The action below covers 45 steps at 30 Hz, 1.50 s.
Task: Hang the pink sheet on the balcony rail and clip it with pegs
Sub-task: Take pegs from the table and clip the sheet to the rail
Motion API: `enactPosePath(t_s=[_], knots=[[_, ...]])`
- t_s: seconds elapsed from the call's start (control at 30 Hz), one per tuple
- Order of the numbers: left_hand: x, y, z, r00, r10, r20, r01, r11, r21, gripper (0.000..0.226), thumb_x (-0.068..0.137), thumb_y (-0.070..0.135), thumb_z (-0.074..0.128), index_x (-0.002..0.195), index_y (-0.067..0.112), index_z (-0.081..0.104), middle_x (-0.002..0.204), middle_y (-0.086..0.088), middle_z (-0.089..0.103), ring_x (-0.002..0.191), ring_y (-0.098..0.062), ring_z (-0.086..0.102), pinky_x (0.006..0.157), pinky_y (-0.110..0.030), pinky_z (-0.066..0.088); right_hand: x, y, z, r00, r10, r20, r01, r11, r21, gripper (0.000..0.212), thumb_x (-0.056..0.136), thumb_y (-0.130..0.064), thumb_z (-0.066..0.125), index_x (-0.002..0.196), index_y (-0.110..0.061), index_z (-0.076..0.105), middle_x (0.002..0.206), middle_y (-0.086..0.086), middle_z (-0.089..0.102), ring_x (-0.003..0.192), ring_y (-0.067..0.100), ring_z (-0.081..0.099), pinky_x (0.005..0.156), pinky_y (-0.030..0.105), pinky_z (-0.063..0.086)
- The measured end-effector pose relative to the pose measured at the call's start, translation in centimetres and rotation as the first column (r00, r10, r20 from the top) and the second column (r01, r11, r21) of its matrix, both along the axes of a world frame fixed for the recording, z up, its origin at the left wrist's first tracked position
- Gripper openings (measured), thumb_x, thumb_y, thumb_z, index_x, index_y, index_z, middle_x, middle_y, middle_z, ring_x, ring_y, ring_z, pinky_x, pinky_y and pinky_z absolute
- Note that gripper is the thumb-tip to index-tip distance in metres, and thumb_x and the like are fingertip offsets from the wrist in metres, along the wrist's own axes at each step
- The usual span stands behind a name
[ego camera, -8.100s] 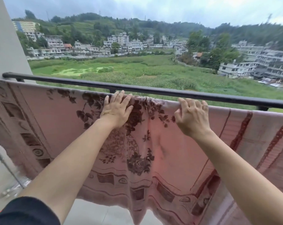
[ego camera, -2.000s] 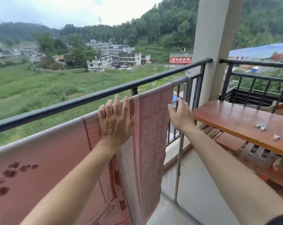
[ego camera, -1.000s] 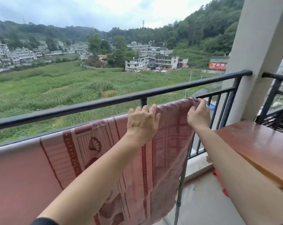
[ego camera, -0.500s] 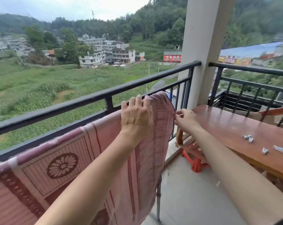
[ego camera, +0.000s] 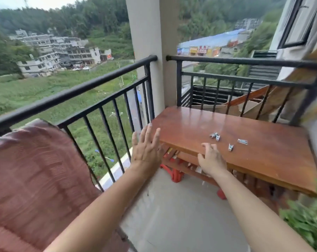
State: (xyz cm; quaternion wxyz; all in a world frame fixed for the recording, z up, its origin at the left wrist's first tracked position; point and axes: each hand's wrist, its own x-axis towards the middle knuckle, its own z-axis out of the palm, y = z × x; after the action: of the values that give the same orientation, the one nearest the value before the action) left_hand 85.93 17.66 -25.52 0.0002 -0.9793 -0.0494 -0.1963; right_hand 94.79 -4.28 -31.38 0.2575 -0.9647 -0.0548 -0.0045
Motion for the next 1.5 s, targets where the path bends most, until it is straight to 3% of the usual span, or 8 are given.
enactPosePath(t_s=[0.23,0.4,0.67,0.93,1.17,1.33,1.5], knots=[[12.3,-7.2,-5.7,0.943,-0.02,-0.333,0.03,0.999,0.024,0.079,0.086,0.062,-0.006,0.153,0.032,0.022,0.164,-0.006,0.01,0.15,-0.026,0.008,0.117,-0.058,0.007,10.7,-10.7,-2.0,0.982,-0.106,-0.155,0.107,0.994,-0.002,0.05,0.096,-0.03,0.051,0.144,-0.02,0.04,0.144,0.012,0.04,0.135,0.031,0.039,0.107,0.044,0.041],[20.1,-10.5,-6.4,0.935,-0.095,-0.341,0.093,0.995,-0.023,0.061,0.1,0.052,0.025,0.155,0.025,0.018,0.164,-0.007,0.008,0.15,-0.026,0.01,0.119,-0.053,0.01,16.3,-14.9,-3.4,0.971,-0.161,-0.178,0.152,0.986,-0.062,0.046,0.097,-0.032,0.051,0.141,-0.021,0.044,0.139,0.009,0.046,0.129,0.03,0.047,0.099,0.039,0.043],[35.1,-14.6,-13.6,0.878,-0.208,-0.431,0.194,0.978,-0.075,0.062,0.101,0.053,0.022,0.155,0.024,0.016,0.164,-0.006,0.006,0.15,-0.024,0.01,0.12,-0.051,0.012,27.5,-18.8,-9.5,0.907,-0.233,-0.35,0.197,0.971,-0.137,0.042,0.095,-0.035,0.051,0.136,-0.026,0.05,0.137,0.005,0.05,0.128,0.027,0.049,0.1,0.037,0.042],[50.5,-15.0,-25.1,0.711,-0.253,-0.656,0.201,0.967,-0.156,0.061,0.102,0.052,0.02,0.156,0.025,0.012,0.165,-0.004,0.001,0.151,-0.023,0.006,0.12,-0.047,0.012,41.4,-18.6,-18.6,0.777,-0.329,-0.536,0.242,0.943,-0.228,0.041,0.095,-0.036,0.053,0.135,-0.024,0.052,0.135,0.005,0.057,0.125,0.028,0.053,0.096,0.035,0.045],[54.2,-14.0,-33.4,0.511,-0.238,-0.826,0.1,0.971,-0.217,0.058,0.102,0.047,0.025,0.154,0.023,0.017,0.164,-0.008,0.0,0.15,-0.027,0.008,0.118,-0.048,0.017,46.7,-15.9,-25.6,0.653,-0.417,-0.633,0.31,0.909,-0.28,0.06,0.095,-0.053,0.051,0.145,-0.023,0.037,0.134,0.015,0.046,0.121,0.039,0.055,0.099,0.042,0.044],[53.0,-13.5,-34.7,0.455,-0.239,-0.858,0.095,0.971,-0.22,0.059,0.102,0.046,0.024,0.155,0.023,0.014,0.164,-0.007,-0.004,0.151,-0.027,0.001,0.118,-0.049,0.016,48.4,-16.2,-27.0,0.701,-0.409,-0.585,0.267,0.91,-0.317,0.031,0.1,-0.031,0.049,0.126,-0.015,0.053,0.123,0.016,0.049,0.112,0.041,0.059,0.093,0.043,0.046],[52.4,-12.4,-31.5,0.485,-0.133,-0.864,-0.03,0.985,-0.169,0.058,0.103,0.045,0.021,0.155,0.021,0.015,0.164,-0.008,0.001,0.151,-0.028,0.004,0.118,-0.05,0.015,51.5,-15.4,-24.5,0.765,-0.321,-0.559,0.232,0.946,-0.227,0.04,0.095,-0.031,0.052,0.131,-0.014,0.051,0.128,0.015,0.054,0.118,0.037,0.055,0.097,0.041,0.044]])
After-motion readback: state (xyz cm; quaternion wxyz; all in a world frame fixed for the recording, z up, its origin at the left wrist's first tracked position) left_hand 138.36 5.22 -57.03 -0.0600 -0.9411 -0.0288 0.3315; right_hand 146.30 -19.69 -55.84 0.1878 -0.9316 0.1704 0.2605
